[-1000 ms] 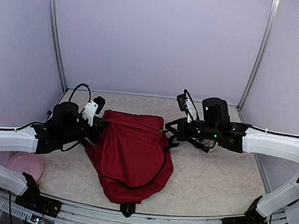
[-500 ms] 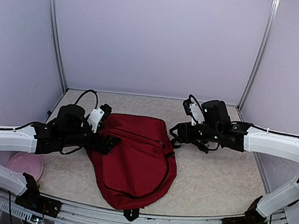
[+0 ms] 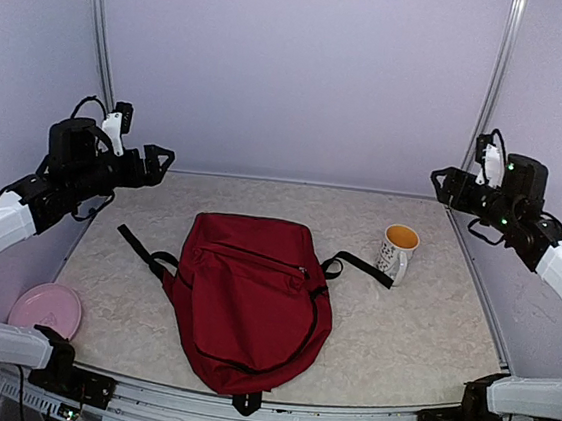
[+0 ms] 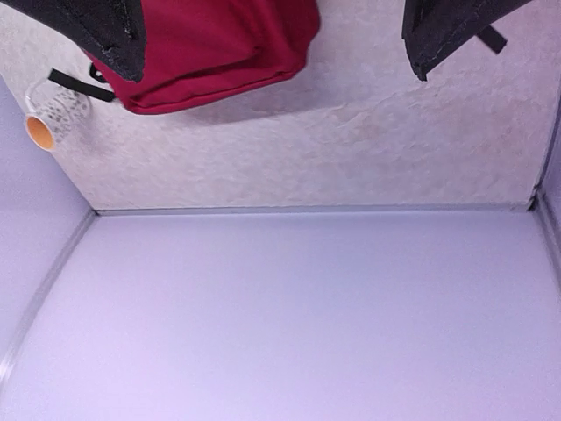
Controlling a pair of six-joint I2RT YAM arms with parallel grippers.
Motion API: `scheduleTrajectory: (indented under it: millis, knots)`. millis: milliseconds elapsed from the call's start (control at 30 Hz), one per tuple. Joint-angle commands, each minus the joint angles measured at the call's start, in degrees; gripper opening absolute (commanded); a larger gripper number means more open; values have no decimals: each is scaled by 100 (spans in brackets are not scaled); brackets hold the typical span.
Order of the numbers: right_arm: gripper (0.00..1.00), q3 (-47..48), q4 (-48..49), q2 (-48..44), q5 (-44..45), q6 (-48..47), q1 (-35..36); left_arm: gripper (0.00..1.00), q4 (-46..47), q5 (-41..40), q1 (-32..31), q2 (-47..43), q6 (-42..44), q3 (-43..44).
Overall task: Pack the student bag
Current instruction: Reset both arms
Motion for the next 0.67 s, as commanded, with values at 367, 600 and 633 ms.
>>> scheduleTrajectory:
  millis: [367,600,633]
  knots:
    - [96,-2479,109,-1009,611,974,-1446,99,487,-1316,834,759,-433,-810]
    - [91,-3114,354,-1364,610,1164,-1446,99,616,-1358,1075,719,-341,-936]
    - [92,-3157,384,-1407,627,1118,-1448,99,611,-1332,1091,743,-321,-922]
